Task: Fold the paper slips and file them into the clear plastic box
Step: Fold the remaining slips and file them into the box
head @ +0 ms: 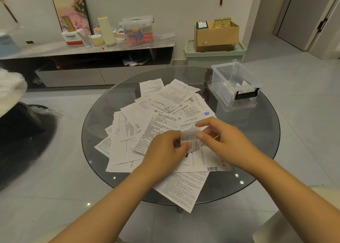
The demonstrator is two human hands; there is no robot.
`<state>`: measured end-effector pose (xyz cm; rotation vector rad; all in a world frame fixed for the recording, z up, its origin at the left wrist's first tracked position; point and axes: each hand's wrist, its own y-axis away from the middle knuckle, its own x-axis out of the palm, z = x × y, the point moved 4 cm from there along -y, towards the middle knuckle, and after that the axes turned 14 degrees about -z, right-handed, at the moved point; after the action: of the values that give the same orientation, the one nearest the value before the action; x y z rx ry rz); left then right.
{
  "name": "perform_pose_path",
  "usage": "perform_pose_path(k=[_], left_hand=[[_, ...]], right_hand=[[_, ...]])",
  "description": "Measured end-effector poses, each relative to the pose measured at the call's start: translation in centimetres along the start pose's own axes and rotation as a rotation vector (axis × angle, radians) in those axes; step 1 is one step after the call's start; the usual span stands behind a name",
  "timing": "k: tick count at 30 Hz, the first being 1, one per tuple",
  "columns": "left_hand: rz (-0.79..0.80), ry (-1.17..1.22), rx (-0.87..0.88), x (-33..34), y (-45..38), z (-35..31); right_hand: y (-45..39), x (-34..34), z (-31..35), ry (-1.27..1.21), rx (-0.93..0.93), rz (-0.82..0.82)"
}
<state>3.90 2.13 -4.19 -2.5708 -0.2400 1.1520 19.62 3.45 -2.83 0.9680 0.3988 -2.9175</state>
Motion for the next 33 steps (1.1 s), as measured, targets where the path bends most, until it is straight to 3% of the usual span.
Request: perform_pose_path(k=[6, 16, 22, 29, 33], left_hand=[[0.000, 0.057, -0.114, 0.6, -0.5, 1.1], [0.073, -0.194, -0.021, 0.6, -1.3, 1.2], [-0.026, 0.090, -0.129, -0.1, -2.2, 1.1], [-0.121, 0.465, -0.315, -0.5, -3.1, 0.4], [-0.134, 0.544, -0.324, 0.1, -3.6, -0.1]], right_hand=[[-0.6, 2.2, -0.9, 0.177, -0.008, -0.007], [-0.6, 3.2, -1.0, 0.348, -0.060, 0.041], [-0.6, 2.7, -0.8, 0.242, -0.021, -0.011], [-1.2, 0.8, -0.2, -0.091, 0.096, -0.146], [-1.5, -0.5, 0.0, -0.061, 0.050, -0.220]])
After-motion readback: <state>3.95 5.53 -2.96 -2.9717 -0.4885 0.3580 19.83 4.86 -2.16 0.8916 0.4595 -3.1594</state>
